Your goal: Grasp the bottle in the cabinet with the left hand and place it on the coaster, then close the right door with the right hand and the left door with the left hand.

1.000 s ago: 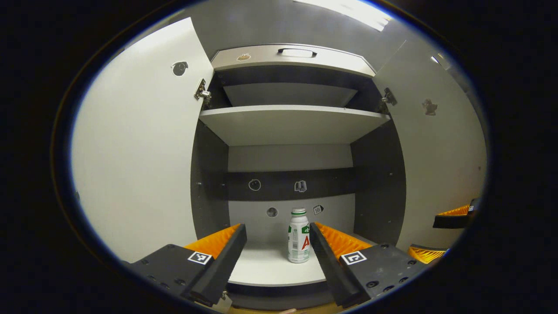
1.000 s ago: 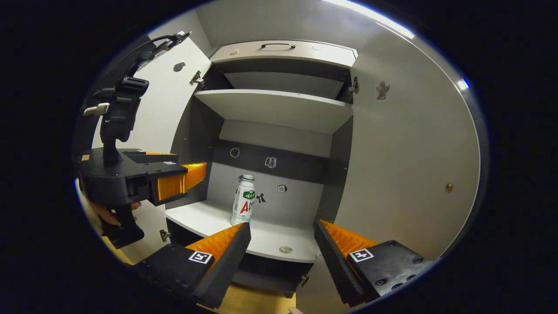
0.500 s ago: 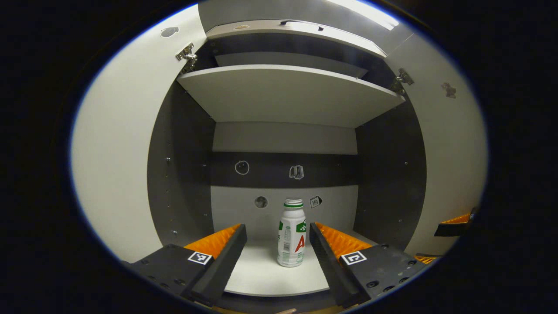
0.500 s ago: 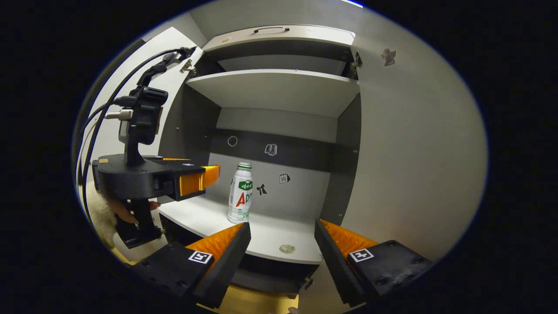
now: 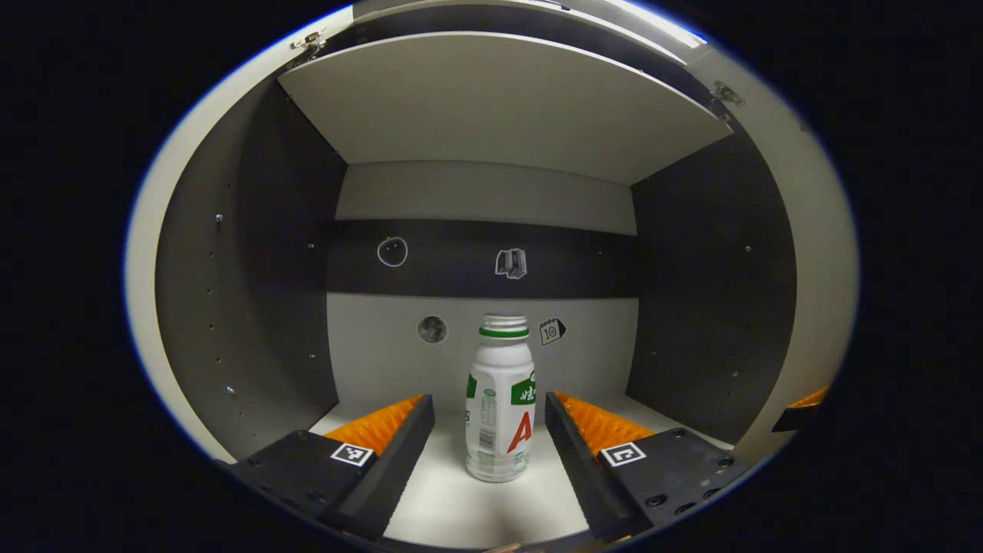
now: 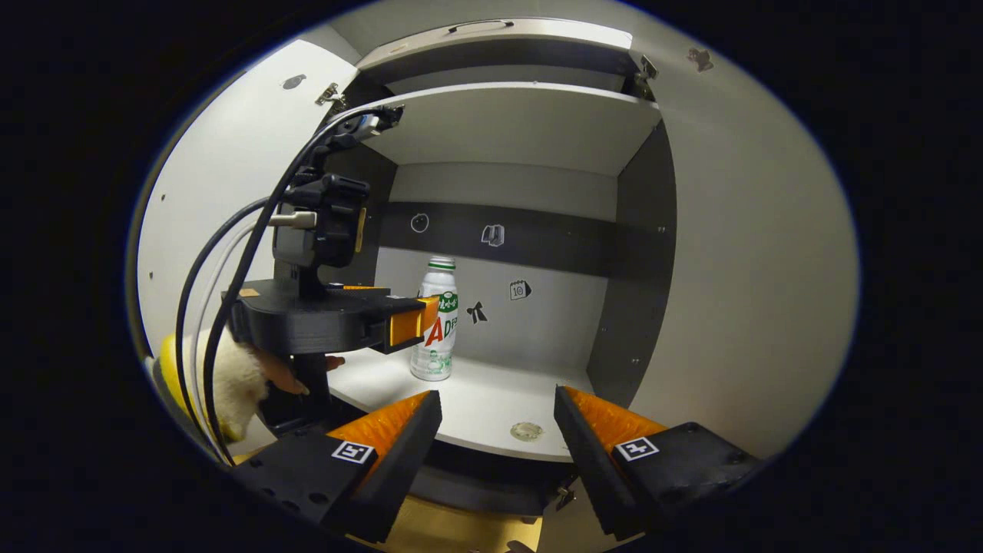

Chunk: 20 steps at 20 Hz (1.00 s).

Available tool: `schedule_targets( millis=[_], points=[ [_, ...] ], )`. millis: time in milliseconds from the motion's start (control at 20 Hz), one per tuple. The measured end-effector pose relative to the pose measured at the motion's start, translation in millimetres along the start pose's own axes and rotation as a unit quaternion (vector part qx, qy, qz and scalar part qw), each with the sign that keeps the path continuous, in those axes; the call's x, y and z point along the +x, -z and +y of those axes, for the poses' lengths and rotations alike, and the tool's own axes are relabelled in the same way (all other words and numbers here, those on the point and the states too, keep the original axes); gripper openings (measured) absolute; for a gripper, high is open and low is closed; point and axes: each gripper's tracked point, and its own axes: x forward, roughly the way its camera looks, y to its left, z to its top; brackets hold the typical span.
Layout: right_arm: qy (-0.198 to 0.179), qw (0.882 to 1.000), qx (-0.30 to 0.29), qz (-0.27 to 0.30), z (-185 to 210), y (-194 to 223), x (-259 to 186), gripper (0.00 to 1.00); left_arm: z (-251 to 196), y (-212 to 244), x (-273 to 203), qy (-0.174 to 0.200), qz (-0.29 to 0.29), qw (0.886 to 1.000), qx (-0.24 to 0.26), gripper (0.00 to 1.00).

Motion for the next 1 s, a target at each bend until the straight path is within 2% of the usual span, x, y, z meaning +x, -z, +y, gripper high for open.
schedule_targets(
  millis=[400, 500, 550, 600, 900, 1000],
  points=[
    [-0.023, 1.0, 0.011, 0.008, 6.7, 12.8, 21.9, 0.98, -0.6, 11.1, 31.2, 0.012, 0.007, 1.0, 0.007, 0.92],
    [-0.021, 1.0, 0.009, 0.009, 5.5, 14.0, 24.2, 0.98, -6.1, 11.6, 44.0, 0.019, 0.004, 1.0, 0.013, 0.92],
    [-0.02, 1.0, 0.009, 0.009, 5.3, 14.0, 24.9, 0.98, -10.4, 11.8, 49.0, 0.024, 0.002, 1.0, 0.013, 0.88],
    [-0.019, 1.0, 0.011, 0.01, 5.3, 14.8, 25.0, 0.98, -13.3, 11.8, 53.2, 0.028, 0.001, 1.0, 0.013, 0.92],
    [-0.006, 1.0, 0.009, 0.021, 0.6, 18.6, 24.2, 0.98, -16.8, 16.1, 68.7, 0.032, -0.003, 0.999, 0.015, 0.91],
    [-0.004, 1.0, 0.009, 0.021, 0.4, 18.9, 24.4, 0.98, -14.3, 16.6, 72.6, 0.031, -0.006, 0.999, 0.015, 0.8]
  ],
)
